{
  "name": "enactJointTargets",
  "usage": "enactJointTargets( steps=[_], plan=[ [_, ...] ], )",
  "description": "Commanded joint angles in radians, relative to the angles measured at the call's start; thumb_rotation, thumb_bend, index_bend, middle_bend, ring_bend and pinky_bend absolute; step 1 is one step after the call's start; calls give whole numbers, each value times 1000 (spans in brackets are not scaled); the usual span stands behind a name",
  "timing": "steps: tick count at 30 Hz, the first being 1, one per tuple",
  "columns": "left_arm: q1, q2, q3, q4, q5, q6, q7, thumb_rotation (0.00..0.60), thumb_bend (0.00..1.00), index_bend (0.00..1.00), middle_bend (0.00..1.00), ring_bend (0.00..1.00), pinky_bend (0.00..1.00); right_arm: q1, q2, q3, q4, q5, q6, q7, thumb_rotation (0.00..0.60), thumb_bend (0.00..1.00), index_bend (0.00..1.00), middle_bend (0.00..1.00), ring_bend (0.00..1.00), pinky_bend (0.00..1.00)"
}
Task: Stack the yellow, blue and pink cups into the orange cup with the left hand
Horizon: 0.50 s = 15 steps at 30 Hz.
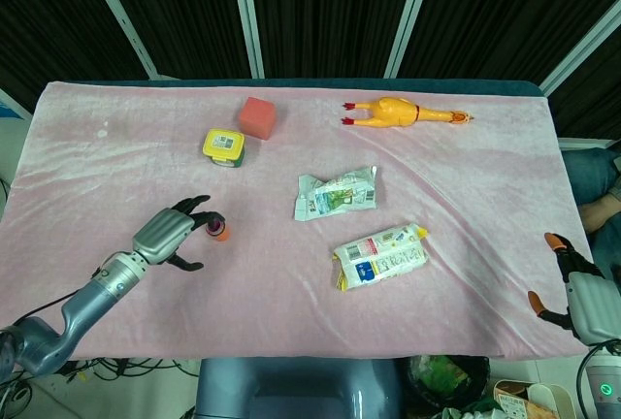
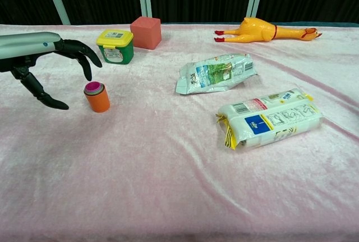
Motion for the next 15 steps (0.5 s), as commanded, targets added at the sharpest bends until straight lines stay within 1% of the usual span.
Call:
enactJointTargets(
  steps=[1, 4, 6, 8, 9, 10, 12, 15],
  plan=[
    [3, -4, 0, 10, -6, -1, -1, 600, 101, 231, 350, 0, 130, 0, -1, 0, 0, 1, 0, -1, 600, 269, 70, 63, 161, 214],
    [6, -3, 1, 15, -9, 0, 0, 600, 101, 230, 332, 0, 129, 0, -1, 0, 0, 1, 2, -2, 600, 269, 71, 63, 161, 214],
    [15, 7, 1, 10, -8, 17, 11, 600, 101, 225, 298, 0, 127, -1, -1, 0, 0, 0, 2, -2, 600, 269, 71, 63, 161, 214],
    [46, 39, -5, -9, -7, 82, 48, 600, 101, 212, 261, 0, 123, -1, -2, 0, 2, -2, 3, -3, 600, 269, 71, 63, 161, 214],
    [90, 79, -4, -41, -6, 158, 97, 600, 101, 204, 247, 0, 120, -1, -2, 0, 3, -4, 5, -4, 600, 269, 71, 63, 161, 214],
    [102, 89, -2, -56, -7, 175, 115, 600, 101, 191, 228, 0, 116, -1, -3, -1, 3, -5, 5, -5, 600, 269, 71, 63, 161, 214],
    [159, 138, 0, -108, -27, 249, 198, 600, 101, 175, 199, 0, 112, -1, -4, -1, 5, -8, 9, -9, 600, 269, 70, 63, 161, 214],
    [205, 176, 5, -158, -51, 298, 257, 600, 101, 161, 166, 0, 110, -2, -5, -1, 6, -10, 12, -13, 600, 269, 69, 63, 161, 214]
  ],
)
